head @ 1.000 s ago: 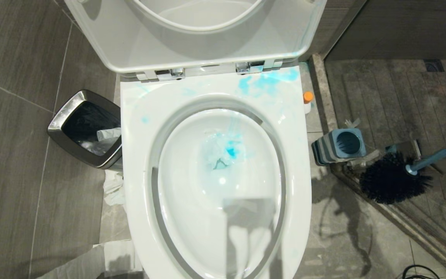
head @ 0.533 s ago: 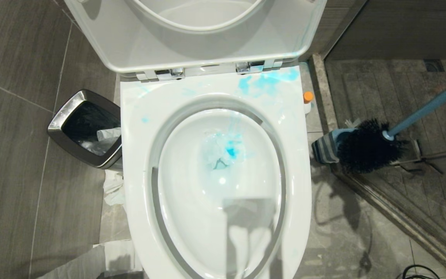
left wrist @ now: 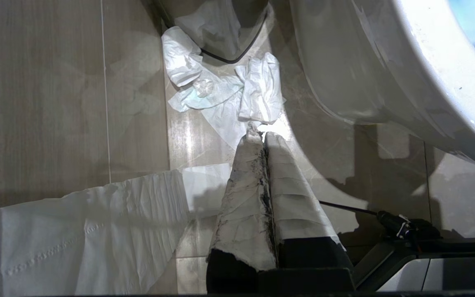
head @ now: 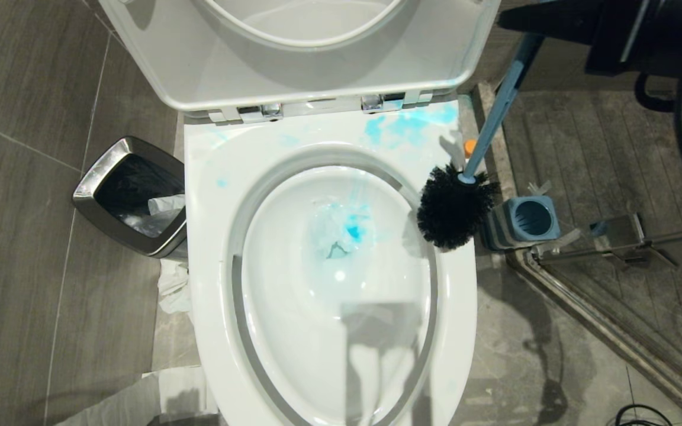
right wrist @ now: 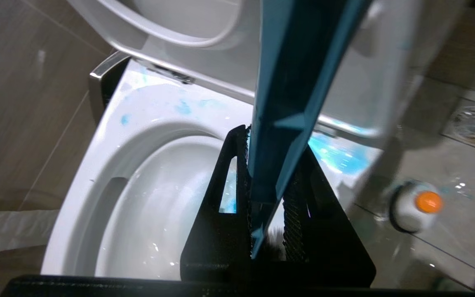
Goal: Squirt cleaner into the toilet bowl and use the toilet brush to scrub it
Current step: Scrub the toilet bowl
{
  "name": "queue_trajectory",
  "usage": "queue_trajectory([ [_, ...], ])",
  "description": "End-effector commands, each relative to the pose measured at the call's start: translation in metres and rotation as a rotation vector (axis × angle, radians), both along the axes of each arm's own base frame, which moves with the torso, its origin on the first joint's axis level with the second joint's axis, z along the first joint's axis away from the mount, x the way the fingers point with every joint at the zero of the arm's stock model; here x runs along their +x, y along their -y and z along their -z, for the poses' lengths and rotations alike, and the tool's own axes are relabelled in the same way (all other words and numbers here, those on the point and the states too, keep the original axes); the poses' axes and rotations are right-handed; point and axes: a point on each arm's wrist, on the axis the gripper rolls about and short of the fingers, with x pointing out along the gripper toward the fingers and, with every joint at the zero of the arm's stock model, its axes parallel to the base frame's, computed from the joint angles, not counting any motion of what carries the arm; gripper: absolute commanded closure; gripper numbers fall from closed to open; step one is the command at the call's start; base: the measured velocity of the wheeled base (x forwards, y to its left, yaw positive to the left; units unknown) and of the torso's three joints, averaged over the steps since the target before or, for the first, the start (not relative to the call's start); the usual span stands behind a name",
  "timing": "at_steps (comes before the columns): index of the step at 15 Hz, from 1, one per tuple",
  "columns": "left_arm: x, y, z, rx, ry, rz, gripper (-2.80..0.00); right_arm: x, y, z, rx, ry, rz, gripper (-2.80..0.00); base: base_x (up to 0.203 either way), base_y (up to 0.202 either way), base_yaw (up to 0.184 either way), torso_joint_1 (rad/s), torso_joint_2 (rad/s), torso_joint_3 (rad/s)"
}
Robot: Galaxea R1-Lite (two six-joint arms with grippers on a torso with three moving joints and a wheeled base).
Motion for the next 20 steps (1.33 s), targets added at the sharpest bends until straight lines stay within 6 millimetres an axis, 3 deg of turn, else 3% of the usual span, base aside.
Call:
queue_trajectory([
  [1, 0.000, 0.000, 0.000, 0.000, -0.001, 0.000, 0.00, 0.022, -0.033, 0.010, -0.026, -0.033, -0.048, 0.00, 0.000, 0.000, 0.000, 0.000, 0.00, 0.000],
  [6, 0.000, 0.000, 0.000, 0.005, -0.001, 0.000, 0.00, 0.030, -0.056, 0.003, -0.016, -0.019, -0.091, 0.00, 0.000, 0.000, 0.000, 0.000, 0.00, 0.000],
  [12, 0.000, 0.000, 0.000, 0.000, -0.001, 0.000, 0.00, 0.029, -0.062, -0.021, 0.013, 0.017, -0.105, 0.00, 0.000, 0.000, 0.000, 0.001, 0.00, 0.057],
  [20, 0.000, 0.000, 0.000, 0.002, -0.001, 0.000, 0.00, 0.028, -0.046, -0.031, 0.016, 0.022, -0.010, 0.00, 0.000, 0.000, 0.000, 0.003, 0.00, 0.200],
])
